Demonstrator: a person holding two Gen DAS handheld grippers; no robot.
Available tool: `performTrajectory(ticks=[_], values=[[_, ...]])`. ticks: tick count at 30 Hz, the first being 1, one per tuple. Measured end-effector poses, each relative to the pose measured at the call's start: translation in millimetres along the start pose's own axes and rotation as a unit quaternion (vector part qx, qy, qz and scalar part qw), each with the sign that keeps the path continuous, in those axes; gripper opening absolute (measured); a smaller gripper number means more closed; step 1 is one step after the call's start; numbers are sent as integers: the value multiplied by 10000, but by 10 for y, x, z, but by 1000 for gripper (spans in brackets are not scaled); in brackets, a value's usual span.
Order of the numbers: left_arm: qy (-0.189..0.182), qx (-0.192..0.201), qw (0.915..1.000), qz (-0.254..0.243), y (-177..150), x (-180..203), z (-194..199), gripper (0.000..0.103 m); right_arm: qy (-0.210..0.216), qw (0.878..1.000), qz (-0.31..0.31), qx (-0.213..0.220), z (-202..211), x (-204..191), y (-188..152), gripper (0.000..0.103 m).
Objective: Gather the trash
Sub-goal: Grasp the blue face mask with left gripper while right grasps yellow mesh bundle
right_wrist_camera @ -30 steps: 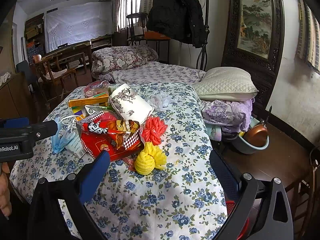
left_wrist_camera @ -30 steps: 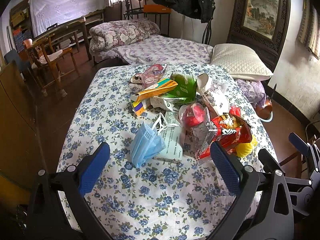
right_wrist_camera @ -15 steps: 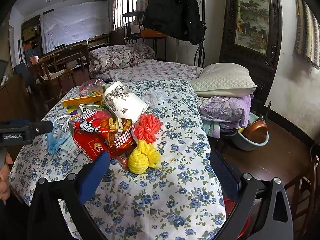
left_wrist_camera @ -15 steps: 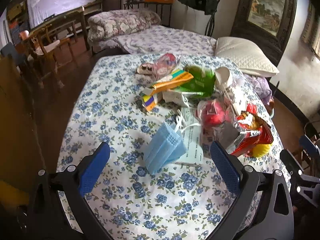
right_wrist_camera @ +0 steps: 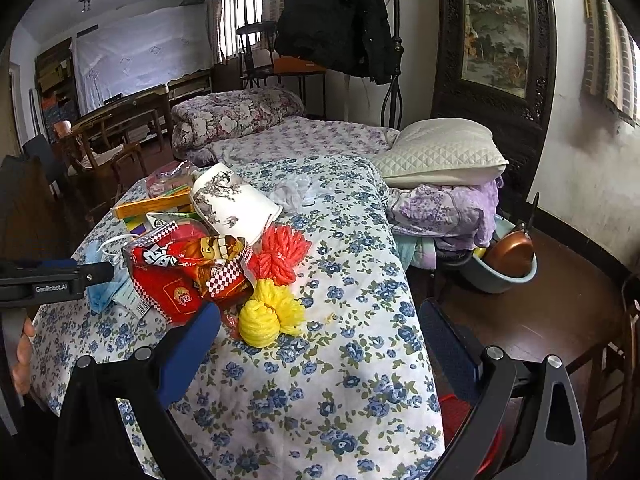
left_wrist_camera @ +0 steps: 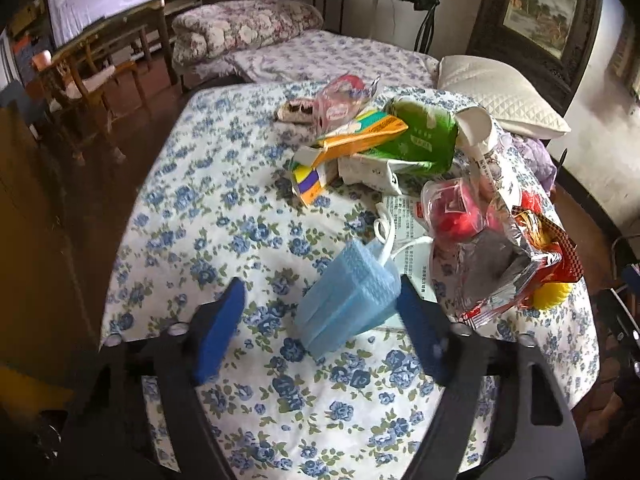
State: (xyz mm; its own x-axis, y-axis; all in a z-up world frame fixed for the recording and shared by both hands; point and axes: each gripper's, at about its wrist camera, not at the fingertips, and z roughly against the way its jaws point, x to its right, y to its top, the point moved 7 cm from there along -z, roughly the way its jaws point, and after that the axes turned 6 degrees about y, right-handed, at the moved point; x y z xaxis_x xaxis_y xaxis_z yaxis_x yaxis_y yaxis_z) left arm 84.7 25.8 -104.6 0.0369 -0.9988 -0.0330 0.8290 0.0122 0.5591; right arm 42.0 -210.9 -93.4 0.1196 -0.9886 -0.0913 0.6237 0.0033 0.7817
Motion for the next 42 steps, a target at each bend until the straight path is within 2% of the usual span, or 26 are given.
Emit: performTrajectory(ticks=[2, 3, 4, 5, 6, 7, 12, 16, 18, 20, 23, 28, 31, 35, 42], values=[[-100, -25, 9999, 82, 2, -14, -8, 53, -1, 10000, 3, -12, -6, 3, -1, 97], [-132, -13, 9999, 97, 5, -19, -3, 42, -7, 10000, 5, -15, -9, 6, -2, 97], [-158, -9, 9998, 103, 9, -20, 3, 35, -14, 10000, 2, -17, -14, 9, -5, 97], [-192, 11, 9997, 121, 12, -18, 18, 31, -13, 10000, -2, -27, -19, 8, -9, 97], [-236, 54, 9996, 158, 23, -23, 45, 23, -10, 10000, -6, -54, -35, 16, -15, 97], [-243, 120, 9994, 198, 37, -30, 77, 21, -12, 10000, -9, -80, -53, 25, -22, 97], [-238, 570, 9970, 463, 129, -122, 327, 20, 161, 9992, -17, -369, -187, 29, -100, 97], [-386, 661, 9954, 582, 154, -142, 401, 20, 259, 9981, 159, -541, -294, -55, -159, 97], [-474, 641, 9950, 599, 151, -135, 413, 20, 358, 9971, 234, -623, -345, -104, -185, 91], [-564, 631, 9948, 567, 149, -104, 427, 20, 452, 9953, 297, -799, -434, -153, -218, 75], [-627, 654, 9946, 503, 138, -53, 458, 20, 446, 9940, 368, -928, -537, -189, -236, 64], [-670, 680, 9945, 429, 122, 9, 474, 20, 532, 9941, 327, -890, -627, -245, -176, 53], [-688, 665, 9945, 421, 116, 32, 467, 20, 533, 9949, 236, -821, -659, -247, -127, 51], [-663, 655, 9950, 372, 103, 55, 450, 20, 774, 9938, 121, -787, -641, -240, -119, 35], [-707, 689, 9942, 414, 137, 62, 467, 20, 1188, 9903, -207, -694, -349, -163, -123, 33]])
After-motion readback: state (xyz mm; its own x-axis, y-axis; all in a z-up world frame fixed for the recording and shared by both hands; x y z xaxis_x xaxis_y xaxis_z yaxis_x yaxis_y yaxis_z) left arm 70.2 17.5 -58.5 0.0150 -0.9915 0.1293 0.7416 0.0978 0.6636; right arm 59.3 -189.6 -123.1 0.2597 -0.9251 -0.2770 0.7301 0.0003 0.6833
